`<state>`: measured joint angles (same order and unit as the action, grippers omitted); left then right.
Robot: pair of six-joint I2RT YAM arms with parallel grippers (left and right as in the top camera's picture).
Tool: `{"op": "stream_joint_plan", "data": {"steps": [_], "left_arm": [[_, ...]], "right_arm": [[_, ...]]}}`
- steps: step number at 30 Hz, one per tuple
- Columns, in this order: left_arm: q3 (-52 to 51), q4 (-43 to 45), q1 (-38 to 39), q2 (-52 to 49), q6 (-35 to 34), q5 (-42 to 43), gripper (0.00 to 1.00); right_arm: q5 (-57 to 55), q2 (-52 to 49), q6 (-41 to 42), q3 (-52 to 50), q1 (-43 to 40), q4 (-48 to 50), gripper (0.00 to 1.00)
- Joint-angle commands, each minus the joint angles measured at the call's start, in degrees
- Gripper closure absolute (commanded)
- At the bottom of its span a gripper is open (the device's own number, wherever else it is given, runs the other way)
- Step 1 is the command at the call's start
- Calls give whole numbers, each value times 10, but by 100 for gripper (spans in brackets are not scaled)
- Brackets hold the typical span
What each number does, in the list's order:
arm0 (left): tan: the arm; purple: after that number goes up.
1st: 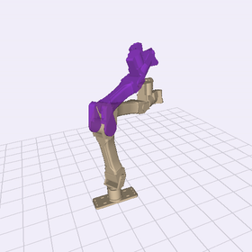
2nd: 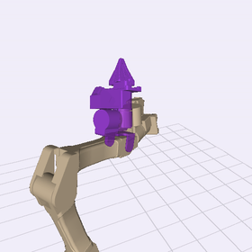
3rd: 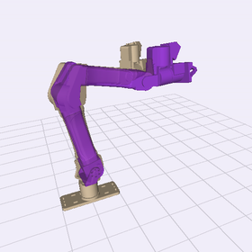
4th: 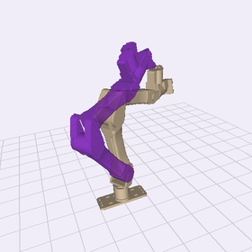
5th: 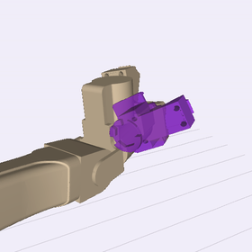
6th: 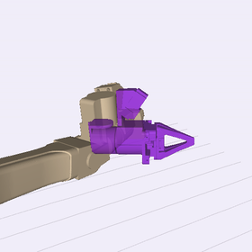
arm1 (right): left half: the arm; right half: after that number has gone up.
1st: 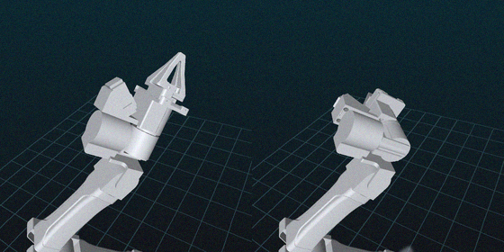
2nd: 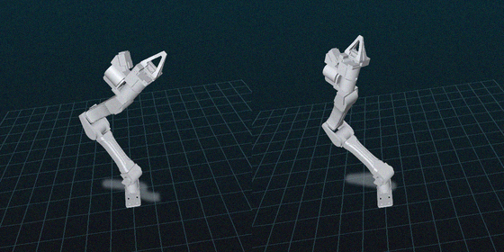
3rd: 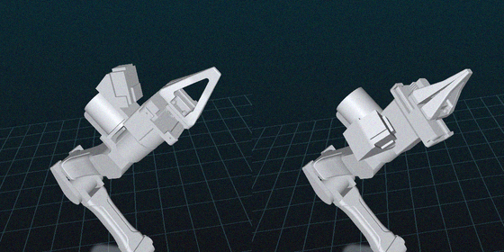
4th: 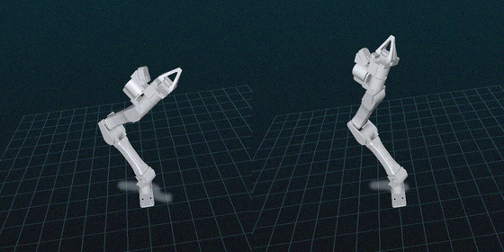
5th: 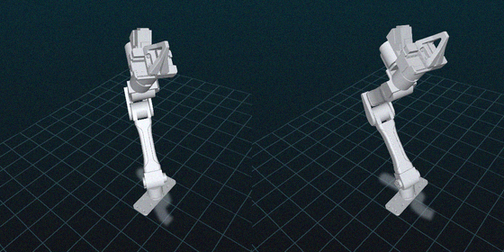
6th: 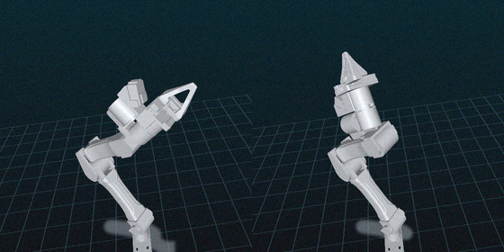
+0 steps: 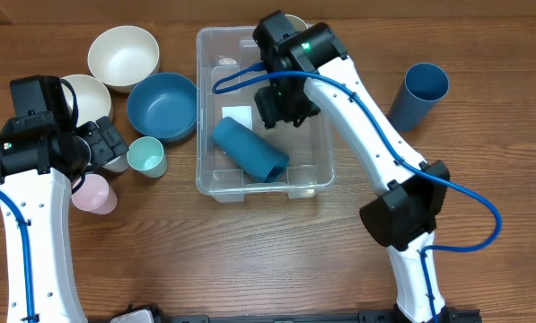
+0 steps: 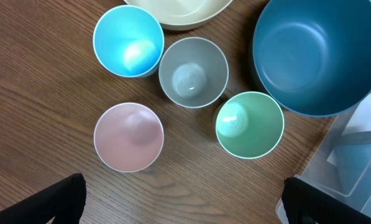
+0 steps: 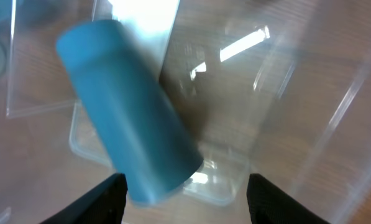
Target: Pack container
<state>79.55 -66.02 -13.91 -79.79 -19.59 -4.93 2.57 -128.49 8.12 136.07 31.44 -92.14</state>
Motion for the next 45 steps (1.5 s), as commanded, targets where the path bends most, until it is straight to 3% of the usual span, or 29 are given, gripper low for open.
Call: {"op": "stream_joint_plan", "data": {"steps": [1, 8, 21, 34, 45], "left_arm": [[12, 0, -2, -1, -8, 5, 0], [12, 0, -2, -1, -8, 5, 0], [12, 0, -2, -1, -8, 5, 0], [12, 0, -2, -1, -8, 5, 0], [12, 0, -2, -1, -8, 5, 0]], "right_arm": [[-3, 31, 18, 7, -2, -49, 36], [3, 31, 26, -25, -2, -49, 36], [12, 31, 26, -188, 1, 24, 36], [-1, 31, 21, -209, 1, 52, 36], [121, 31, 33, -209, 2, 131, 36]]}}
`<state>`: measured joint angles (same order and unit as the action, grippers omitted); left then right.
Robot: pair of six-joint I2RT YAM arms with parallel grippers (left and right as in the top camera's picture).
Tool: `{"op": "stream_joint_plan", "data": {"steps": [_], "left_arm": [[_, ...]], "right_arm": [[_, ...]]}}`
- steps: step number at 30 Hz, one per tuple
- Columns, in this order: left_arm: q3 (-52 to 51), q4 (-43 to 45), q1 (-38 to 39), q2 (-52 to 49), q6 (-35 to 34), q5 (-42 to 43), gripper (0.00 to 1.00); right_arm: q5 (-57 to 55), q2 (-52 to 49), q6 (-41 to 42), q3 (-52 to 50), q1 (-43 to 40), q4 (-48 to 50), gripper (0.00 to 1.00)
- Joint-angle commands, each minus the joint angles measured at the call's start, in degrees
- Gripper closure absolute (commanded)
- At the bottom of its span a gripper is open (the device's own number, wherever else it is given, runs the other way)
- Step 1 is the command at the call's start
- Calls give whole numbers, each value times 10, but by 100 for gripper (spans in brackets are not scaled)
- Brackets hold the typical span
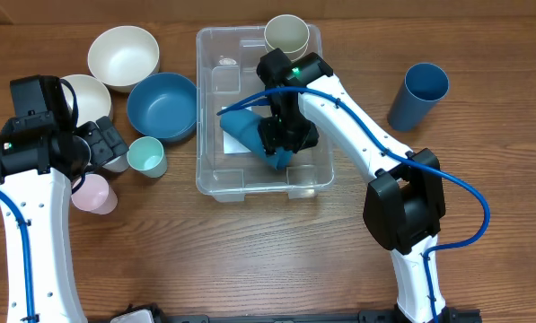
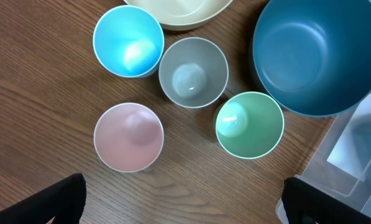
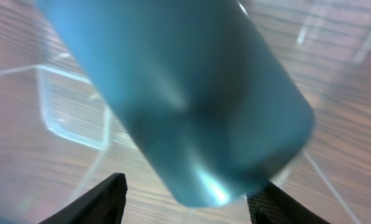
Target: Pack container
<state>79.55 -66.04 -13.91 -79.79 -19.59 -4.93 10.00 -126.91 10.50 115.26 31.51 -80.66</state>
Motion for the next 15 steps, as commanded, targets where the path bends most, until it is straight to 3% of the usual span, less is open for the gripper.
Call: {"op": "stream_joint_plan", "data": {"steps": [1, 15], "left_arm": [[12, 0, -2, -1, -8, 5, 0], [12, 0, -2, -1, -8, 5, 0]], "right_arm": [[47, 15, 17, -1, 1, 21, 36], [51, 15, 87, -1, 1, 62, 36]]}}
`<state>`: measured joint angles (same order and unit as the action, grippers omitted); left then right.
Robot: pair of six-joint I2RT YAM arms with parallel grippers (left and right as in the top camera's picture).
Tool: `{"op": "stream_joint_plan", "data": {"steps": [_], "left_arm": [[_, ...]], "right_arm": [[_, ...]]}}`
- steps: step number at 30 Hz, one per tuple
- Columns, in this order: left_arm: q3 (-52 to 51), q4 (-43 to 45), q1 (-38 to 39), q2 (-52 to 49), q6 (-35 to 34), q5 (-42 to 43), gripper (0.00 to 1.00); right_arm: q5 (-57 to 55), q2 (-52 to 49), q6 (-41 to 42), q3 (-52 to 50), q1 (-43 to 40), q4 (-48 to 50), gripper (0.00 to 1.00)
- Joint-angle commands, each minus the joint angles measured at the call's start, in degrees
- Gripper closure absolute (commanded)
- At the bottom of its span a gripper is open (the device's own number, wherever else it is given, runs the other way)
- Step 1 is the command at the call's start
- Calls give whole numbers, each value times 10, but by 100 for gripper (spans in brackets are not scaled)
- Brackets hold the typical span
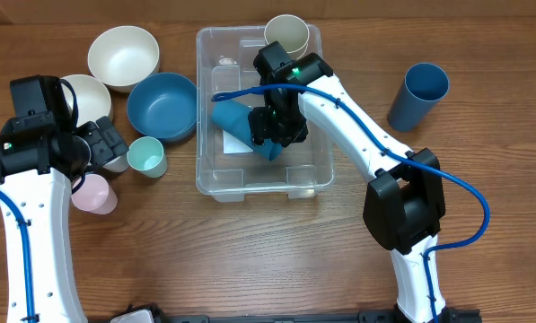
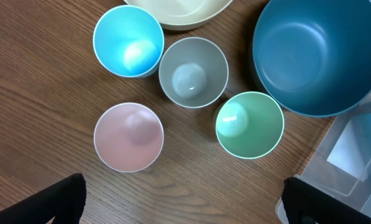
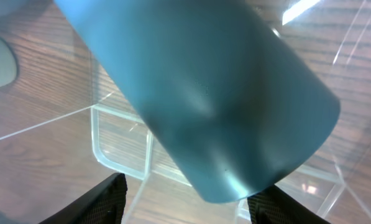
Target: Pack container
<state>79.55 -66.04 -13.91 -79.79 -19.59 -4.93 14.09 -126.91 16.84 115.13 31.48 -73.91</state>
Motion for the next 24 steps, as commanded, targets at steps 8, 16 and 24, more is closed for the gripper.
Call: {"op": "stream_joint_plan", "data": {"steps": [8, 16, 24], "left_arm": [[12, 0, -2, -1, -8, 5, 0], [12, 0, -2, -1, -8, 5, 0], [12, 0, -2, -1, -8, 5, 0]], "right_arm": [[10, 15, 42, 0, 0, -20, 35], [10, 15, 73, 0, 1, 58, 35], [7, 15, 85, 0, 0, 72, 35]]}}
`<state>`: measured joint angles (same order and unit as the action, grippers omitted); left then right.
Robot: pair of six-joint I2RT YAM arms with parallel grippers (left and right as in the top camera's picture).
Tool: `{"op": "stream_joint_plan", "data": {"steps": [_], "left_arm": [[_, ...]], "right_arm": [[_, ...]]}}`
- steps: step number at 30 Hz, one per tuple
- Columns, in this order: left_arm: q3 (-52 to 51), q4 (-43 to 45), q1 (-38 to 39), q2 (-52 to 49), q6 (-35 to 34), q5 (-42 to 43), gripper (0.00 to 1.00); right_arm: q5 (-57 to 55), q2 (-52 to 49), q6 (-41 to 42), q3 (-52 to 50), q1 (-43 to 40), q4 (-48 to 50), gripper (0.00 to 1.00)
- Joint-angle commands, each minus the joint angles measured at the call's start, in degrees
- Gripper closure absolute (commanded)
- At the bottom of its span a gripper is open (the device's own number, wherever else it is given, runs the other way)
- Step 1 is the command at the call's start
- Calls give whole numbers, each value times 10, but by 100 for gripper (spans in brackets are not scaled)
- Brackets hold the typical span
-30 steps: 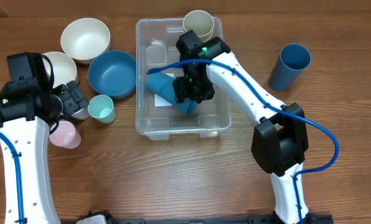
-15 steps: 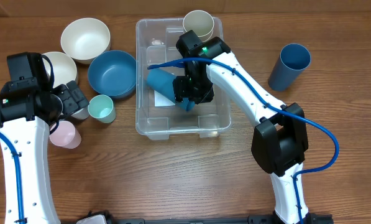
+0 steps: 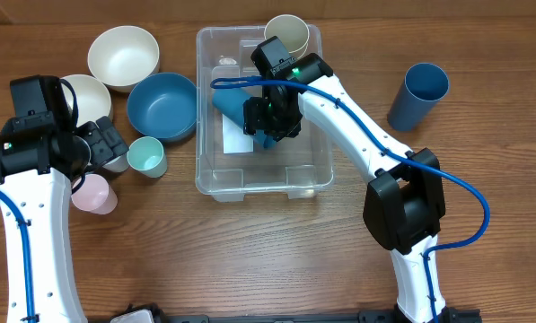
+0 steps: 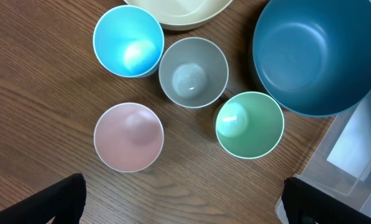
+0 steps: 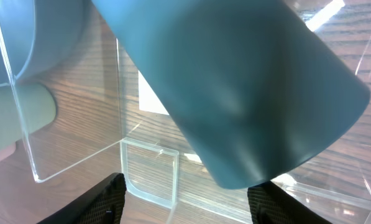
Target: Pack container
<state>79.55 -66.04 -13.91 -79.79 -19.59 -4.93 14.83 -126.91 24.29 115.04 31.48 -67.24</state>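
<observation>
A clear plastic container (image 3: 215,179) stands mid-table. Inside it a dark teal tumbler (image 3: 230,99) lies on its side toward the back left. My right gripper (image 3: 269,121) hovers right over the tumbler. In the right wrist view the tumbler (image 5: 235,93) fills the frame above the right gripper (image 5: 186,194), whose fingers stand wide apart; the tumbler's end is near one finger and well apart from the other. My left gripper (image 4: 185,202) is open over bare wood, below a pink cup (image 4: 128,137), a grey cup (image 4: 192,71), a mint cup (image 4: 250,124) and a light blue cup (image 4: 128,41).
A blue bowl (image 3: 162,103) and a cream bowl (image 3: 123,56) sit left of the container, with a white bowl (image 3: 86,94) beside my left arm. A cream cup (image 3: 286,36) is at the container's back right corner. A second teal tumbler (image 3: 420,94) stands upright at the right.
The right gripper and the teal tumbler under it now sit a little further toward the container's back left. The left arm and the cups below it are unchanged.
The tumbler first lay diagonally near the container's front middle, the right gripper open above its back half. Then the gripper was down over the tumbler at the middle. Since then both have shifted step by step to the back left. The left arm stayed still.
</observation>
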Motion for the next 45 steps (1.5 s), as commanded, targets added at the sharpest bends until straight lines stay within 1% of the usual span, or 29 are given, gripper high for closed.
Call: {"op": "stream_joint_plan", "data": {"steps": [1, 4, 8, 17, 24, 29, 38, 45], "left_arm": [[12, 0, -2, -1, -8, 5, 0], [12, 0, -2, -1, -8, 5, 0], [12, 0, -2, -1, -8, 5, 0], [12, 0, -2, -1, -8, 5, 0], [12, 0, -2, -1, -8, 5, 0], [12, 0, -2, -1, -8, 5, 0], [12, 0, -2, -1, -8, 5, 0], [12, 0, -2, -1, -8, 5, 0]], "right_arm": [[-7, 15, 10, 1, 0, 5, 35], [-13, 15, 12, 1, 0, -15, 35], [-54, 15, 41, 1, 0, -23, 35], [-53, 15, 58, 1, 0, 54, 34], [-54, 15, 57, 1, 0, 76, 34], [-53, 16, 48, 2, 0, 97, 35], [-68, 37, -23, 2, 1, 127, 39], [-72, 47, -30, 2, 1, 127, 38]]}}
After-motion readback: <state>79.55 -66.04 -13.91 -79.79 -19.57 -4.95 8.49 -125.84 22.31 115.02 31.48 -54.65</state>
